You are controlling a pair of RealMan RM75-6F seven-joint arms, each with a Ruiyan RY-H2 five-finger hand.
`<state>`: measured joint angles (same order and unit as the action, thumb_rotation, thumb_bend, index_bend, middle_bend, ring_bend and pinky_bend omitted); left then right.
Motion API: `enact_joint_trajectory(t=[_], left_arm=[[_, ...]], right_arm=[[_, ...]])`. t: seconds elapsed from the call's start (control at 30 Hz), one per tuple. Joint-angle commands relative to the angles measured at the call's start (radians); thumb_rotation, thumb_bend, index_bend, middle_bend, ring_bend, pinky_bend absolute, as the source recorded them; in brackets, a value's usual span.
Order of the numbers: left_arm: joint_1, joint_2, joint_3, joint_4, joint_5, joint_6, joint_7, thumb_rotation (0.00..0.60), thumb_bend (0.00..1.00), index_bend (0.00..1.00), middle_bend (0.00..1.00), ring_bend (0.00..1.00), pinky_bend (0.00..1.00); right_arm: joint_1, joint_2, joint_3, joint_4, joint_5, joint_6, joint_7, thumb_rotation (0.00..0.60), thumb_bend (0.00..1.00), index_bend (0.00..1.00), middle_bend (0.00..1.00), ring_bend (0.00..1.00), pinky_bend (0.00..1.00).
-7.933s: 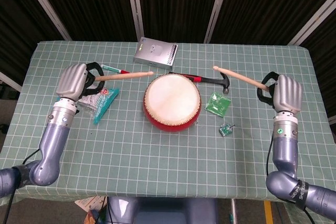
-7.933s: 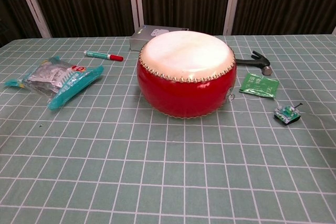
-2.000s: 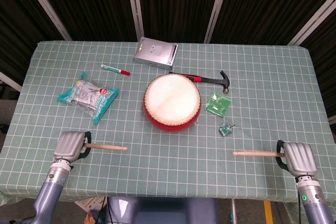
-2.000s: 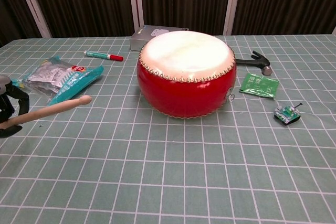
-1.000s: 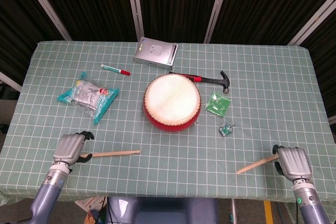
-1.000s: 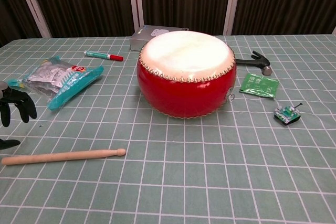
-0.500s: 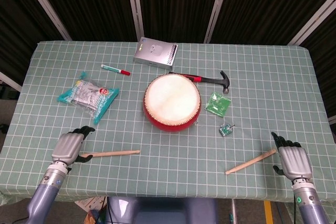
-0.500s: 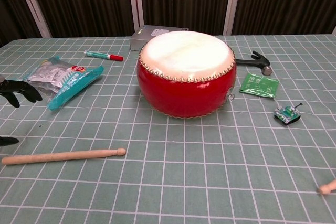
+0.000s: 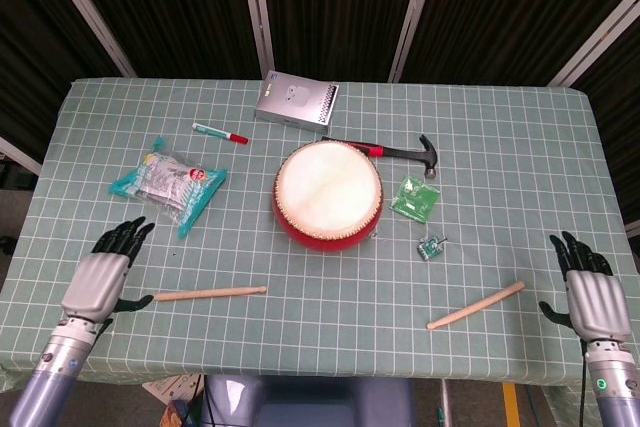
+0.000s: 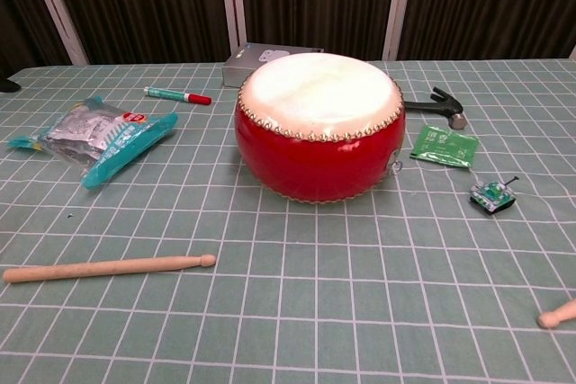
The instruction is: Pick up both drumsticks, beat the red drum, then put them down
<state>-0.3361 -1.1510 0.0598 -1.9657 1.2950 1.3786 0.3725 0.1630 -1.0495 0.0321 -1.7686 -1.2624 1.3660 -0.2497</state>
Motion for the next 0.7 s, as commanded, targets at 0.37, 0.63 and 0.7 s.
enact_joint_trajectory(t=[0.37,0.63,0.7], left_arm=[[0.201,0.075,0.085,0.227,0.209,0.219,-0.271,0.6,0.08,0.0,0.0,0.0,0.08],[0.229,0.07,0.062,0.251,0.205,0.219,-0.304,0.6,0.08,0.0,0.0,0.0,0.08],[0.228,0.061,0.052,0.254,0.205,0.214,-0.301,0.6,0.08,0.0,0.0,0.0,0.08]], right_arm=[[-0.127,-0.009,-0.046,0.099,-0.189,0.192,0.138,0.6,0.24,0.0,0.0,0.04,0.12],[-0.145,-0.04,-0.053,0.127,-0.257,0.227,0.139,0.6,0.24,0.0,0.0,0.04,0.12],[-0.144,-0.045,-0.051,0.132,-0.258,0.222,0.142,0.6,0.24,0.0,0.0,0.04,0.12]])
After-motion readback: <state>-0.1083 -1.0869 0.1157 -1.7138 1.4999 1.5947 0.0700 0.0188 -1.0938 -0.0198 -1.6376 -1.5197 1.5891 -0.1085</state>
